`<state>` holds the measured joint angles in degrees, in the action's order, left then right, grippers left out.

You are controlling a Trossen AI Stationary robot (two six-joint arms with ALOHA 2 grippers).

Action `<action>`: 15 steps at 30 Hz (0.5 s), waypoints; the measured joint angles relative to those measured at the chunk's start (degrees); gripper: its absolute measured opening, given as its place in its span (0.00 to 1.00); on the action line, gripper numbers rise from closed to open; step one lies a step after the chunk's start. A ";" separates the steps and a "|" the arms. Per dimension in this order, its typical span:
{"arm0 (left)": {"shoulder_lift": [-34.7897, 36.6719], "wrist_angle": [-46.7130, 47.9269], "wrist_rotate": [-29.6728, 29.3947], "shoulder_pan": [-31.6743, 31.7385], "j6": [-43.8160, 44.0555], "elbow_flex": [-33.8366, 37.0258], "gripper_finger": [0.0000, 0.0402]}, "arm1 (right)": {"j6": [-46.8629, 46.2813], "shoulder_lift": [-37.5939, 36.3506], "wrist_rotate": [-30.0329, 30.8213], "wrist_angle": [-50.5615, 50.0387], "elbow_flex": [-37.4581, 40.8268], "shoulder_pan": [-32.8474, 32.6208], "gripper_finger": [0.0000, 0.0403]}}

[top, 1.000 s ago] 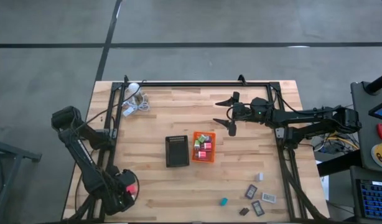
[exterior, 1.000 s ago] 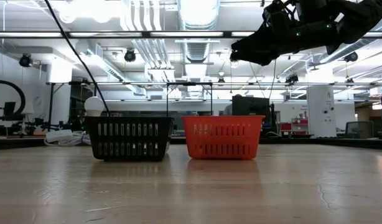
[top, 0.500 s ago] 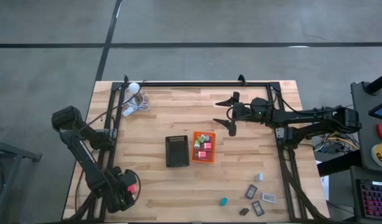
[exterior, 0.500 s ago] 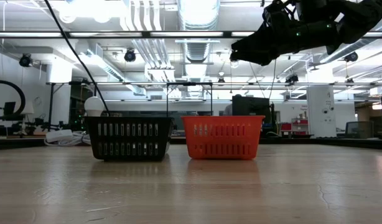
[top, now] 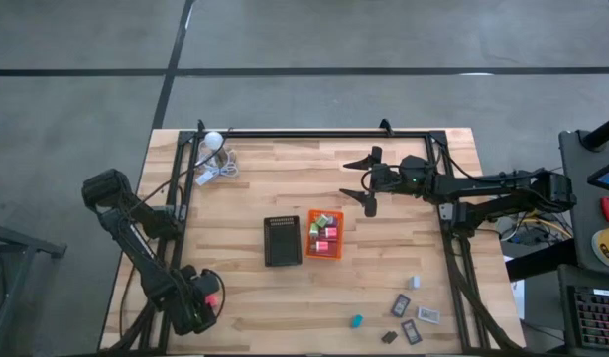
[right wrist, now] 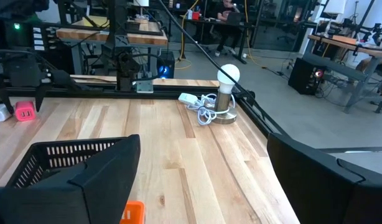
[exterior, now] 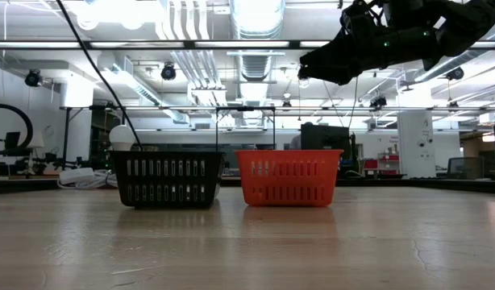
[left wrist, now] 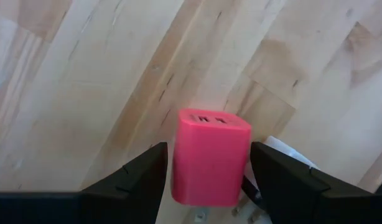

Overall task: Pick & Place Office items
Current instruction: Put the pink charger adapter into the orange bin

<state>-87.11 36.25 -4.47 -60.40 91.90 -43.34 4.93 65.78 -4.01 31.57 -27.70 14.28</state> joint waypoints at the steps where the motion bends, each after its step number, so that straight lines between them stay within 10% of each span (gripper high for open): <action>1: 0.00 -0.32 0.00 0.00 0.01 0.30 0.58 | 0.00 0.00 0.00 0.00 0.00 0.00 0.85; 15: 0.00 -2.42 -0.05 0.02 0.00 1.40 0.49 | 0.00 0.02 0.00 0.00 0.00 0.04 0.87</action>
<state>-87.11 33.82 -4.52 -60.38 91.90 -41.93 4.93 65.80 -4.01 31.57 -27.70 14.33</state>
